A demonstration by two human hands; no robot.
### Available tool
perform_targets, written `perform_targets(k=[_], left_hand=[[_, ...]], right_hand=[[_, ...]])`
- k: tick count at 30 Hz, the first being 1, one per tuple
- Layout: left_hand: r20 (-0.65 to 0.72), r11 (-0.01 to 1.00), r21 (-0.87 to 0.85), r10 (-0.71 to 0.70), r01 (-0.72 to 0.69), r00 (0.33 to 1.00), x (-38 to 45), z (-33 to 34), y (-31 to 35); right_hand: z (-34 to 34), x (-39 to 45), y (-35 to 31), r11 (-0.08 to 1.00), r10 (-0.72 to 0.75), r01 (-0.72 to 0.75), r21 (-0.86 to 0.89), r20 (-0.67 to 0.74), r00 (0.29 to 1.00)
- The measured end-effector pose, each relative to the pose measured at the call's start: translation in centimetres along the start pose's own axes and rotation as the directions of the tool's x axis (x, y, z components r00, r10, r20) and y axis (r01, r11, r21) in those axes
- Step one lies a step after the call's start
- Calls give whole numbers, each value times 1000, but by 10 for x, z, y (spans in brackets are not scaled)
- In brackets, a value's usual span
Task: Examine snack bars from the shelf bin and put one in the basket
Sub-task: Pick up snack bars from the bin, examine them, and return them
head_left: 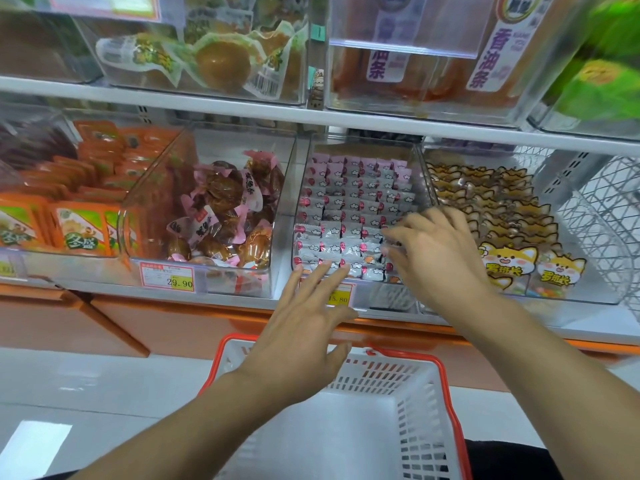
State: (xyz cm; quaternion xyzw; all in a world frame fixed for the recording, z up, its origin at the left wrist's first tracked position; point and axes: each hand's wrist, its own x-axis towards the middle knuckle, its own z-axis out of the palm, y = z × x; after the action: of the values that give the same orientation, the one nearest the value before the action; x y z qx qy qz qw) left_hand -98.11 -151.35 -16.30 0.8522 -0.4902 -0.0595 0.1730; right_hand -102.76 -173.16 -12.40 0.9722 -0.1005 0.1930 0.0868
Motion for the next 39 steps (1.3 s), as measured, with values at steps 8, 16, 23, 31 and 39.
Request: perform_targets(k=[8,16,23,31,39], left_hand=[[-26,1000,3,28,-28,999,1,1,-5],[-164,982,-188,-1,-31,987,1,-4,-4],[-119,415,-900,-523,130,844,9,-28,2],[73,54,-988,-655,143,752,7,-23,-6],[69,63,-987,-658,146,750,11,-22,-7]], right_hand=[[4,5,-12,980,51,-61,188,57,997],[-27,1,-16,523,512,-118,844,-200,835],[-33,-13,-34,-255,558,-346,903,429,710],[-28,-17,-39,-455,458,-416,787,607,649],[-30,-20,-35,-525,426,-405,748,644,636]])
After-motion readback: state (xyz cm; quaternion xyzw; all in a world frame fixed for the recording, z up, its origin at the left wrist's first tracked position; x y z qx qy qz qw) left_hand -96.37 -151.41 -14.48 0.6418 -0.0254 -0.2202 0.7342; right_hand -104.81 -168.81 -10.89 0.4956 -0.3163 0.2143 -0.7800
